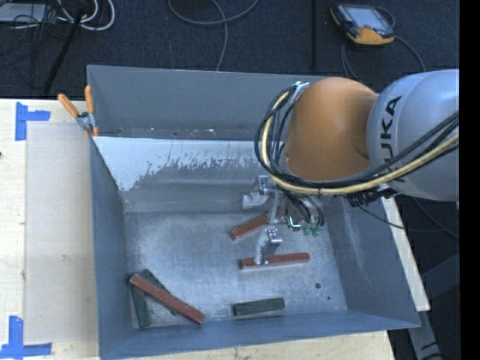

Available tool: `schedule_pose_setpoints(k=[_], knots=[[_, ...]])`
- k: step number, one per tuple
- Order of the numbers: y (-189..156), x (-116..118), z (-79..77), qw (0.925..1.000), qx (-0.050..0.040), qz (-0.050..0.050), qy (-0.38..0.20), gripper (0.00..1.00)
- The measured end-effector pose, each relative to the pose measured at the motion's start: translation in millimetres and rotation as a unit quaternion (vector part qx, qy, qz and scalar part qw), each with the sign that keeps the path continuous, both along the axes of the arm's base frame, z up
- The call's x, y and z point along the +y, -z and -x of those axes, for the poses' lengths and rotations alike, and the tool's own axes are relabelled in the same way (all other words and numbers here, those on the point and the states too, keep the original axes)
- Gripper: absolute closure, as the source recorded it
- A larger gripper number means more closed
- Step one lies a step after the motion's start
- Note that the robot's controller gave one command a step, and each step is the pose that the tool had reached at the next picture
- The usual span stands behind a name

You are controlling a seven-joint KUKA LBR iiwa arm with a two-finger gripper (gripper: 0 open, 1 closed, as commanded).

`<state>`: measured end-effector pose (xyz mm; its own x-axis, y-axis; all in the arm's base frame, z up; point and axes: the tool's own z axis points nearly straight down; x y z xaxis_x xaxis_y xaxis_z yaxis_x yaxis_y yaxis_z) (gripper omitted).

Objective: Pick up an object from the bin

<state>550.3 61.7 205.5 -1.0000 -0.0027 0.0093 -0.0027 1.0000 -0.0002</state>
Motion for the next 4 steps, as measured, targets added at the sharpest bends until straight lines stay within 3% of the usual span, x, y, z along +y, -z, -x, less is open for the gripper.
schedule_pose_setpoints(k=[1, 2, 3, 4], knots=[[-4.5, -0.3, -1.5, 1.0, -0.004, 0.0, 0.001, 0.0], [45.1, -20.7, 1.7, 0.9999, -0.0074, -0.001, 0.01, 0.0], [130.0, -40.8, 41.0, 0.9972, -0.0121, -0.001, -0.073, 1.0], [130.0, -40.8, 41.0, 0.9973, -0.012, -0.001, -0.073, 1.0]])
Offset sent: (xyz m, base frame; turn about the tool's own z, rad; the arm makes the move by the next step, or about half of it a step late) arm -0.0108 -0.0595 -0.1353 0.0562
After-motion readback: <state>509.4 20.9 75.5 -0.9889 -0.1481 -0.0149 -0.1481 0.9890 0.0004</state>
